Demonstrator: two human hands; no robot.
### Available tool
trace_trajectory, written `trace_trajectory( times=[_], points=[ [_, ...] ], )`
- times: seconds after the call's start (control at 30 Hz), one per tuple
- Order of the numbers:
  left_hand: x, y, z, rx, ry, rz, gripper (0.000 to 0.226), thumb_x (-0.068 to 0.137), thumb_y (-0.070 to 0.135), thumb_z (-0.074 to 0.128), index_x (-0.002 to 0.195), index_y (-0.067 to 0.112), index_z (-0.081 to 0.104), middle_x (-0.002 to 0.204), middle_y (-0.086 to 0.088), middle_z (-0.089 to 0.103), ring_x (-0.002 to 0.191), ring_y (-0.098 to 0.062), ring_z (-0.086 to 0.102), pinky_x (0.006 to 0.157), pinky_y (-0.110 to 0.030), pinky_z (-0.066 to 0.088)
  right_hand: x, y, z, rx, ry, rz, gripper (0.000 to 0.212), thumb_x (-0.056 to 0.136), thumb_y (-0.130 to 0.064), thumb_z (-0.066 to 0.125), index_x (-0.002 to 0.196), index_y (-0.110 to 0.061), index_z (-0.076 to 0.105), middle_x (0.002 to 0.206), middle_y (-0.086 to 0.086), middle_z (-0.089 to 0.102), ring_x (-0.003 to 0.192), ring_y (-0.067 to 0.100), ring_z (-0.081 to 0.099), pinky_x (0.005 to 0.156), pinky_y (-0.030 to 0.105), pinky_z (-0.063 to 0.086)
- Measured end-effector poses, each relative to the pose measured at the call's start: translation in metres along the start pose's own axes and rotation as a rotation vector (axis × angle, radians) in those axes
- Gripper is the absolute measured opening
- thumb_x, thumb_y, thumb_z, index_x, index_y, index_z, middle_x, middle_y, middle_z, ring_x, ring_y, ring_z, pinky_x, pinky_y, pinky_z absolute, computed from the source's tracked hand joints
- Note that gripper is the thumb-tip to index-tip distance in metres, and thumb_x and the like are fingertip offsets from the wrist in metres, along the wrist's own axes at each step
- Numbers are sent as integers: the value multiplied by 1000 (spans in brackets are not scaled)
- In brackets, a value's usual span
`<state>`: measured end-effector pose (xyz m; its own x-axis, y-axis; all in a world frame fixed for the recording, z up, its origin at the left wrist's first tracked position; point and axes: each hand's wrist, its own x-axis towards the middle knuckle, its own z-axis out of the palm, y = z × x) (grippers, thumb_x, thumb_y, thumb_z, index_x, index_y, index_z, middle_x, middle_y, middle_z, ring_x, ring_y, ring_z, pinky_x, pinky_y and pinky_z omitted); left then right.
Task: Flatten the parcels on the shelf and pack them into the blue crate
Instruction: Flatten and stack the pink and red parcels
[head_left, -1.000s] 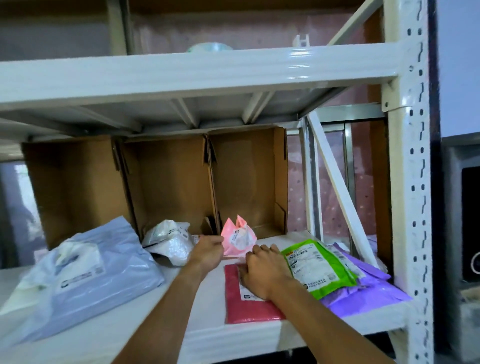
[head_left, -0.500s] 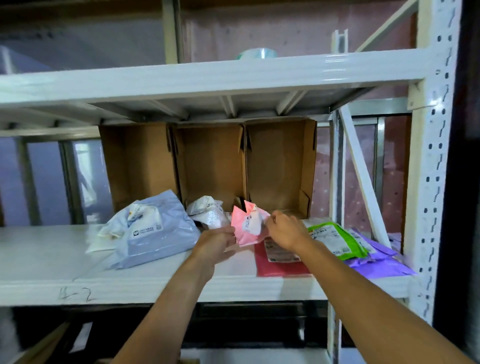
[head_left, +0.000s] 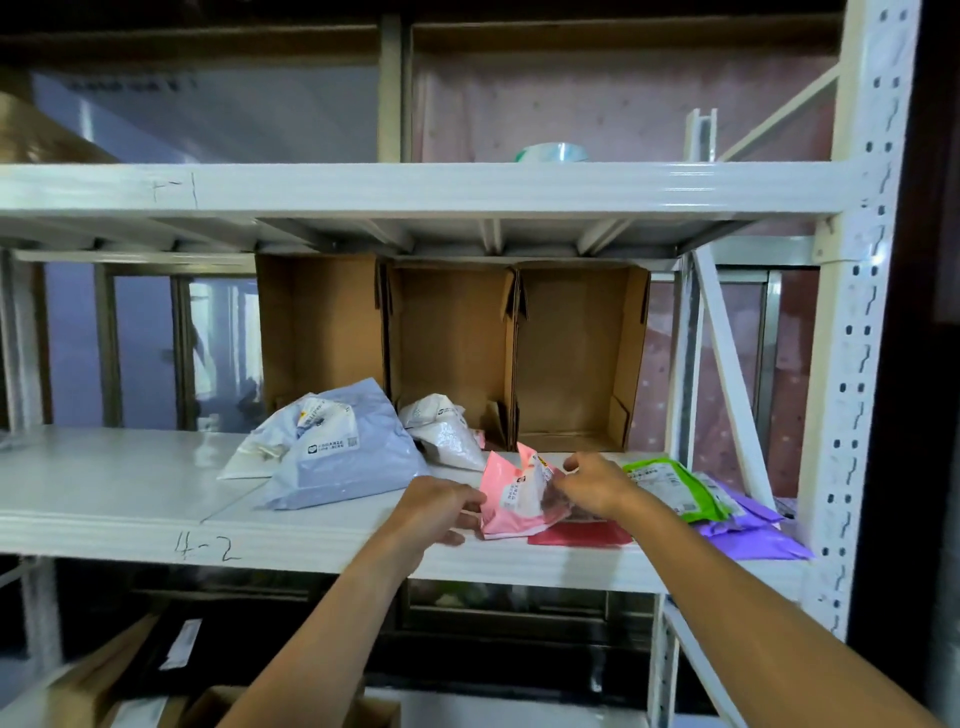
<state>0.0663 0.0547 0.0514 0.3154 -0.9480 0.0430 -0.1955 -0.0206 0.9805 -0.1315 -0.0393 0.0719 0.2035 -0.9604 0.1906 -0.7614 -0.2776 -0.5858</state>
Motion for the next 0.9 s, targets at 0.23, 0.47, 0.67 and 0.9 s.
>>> trace_trajectory(
  times=[0.23, 0.47, 0.67, 0.9],
  points=[
    [13, 1, 5, 190, 108, 114, 26, 88, 34, 71, 99, 11, 64, 99, -9, 72, 88, -23, 71, 63, -29, 53, 10, 5, 16, 78, 40, -10, 18, 85, -33, 58, 84, -20, 70, 89, 3, 72, 85, 24, 67, 81, 47, 58],
    [23, -1, 16, 464, 142, 288, 27, 101, 35, 52, 84, 17, 65, 84, -4, 63, 77, -18, 60, 64, -27, 42, 7, 1, 23, 112, 152, -40, 17, 94, -35, 59, 86, -24, 69, 89, -2, 70, 88, 21, 64, 79, 37, 52],
    [47, -17, 20, 337, 233, 249, 34, 100, 37, 51, 81, 15, 68, 97, -10, 72, 89, -26, 65, 80, -35, 50, 13, 14, 24, 169, 194, -76, 17, 96, -29, 60, 87, -18, 69, 93, 1, 71, 92, 24, 64, 83, 41, 52],
    [61, -16, 17, -25, 361, 98, 32, 99, 26, 52, 83, 6, 71, 92, -12, 73, 86, -29, 67, 80, -43, 56, 21, 27, 20, 241, 247, -42, 19, 98, -24, 55, 85, -15, 66, 92, 3, 70, 89, 25, 64, 81, 42, 54]
  ],
)
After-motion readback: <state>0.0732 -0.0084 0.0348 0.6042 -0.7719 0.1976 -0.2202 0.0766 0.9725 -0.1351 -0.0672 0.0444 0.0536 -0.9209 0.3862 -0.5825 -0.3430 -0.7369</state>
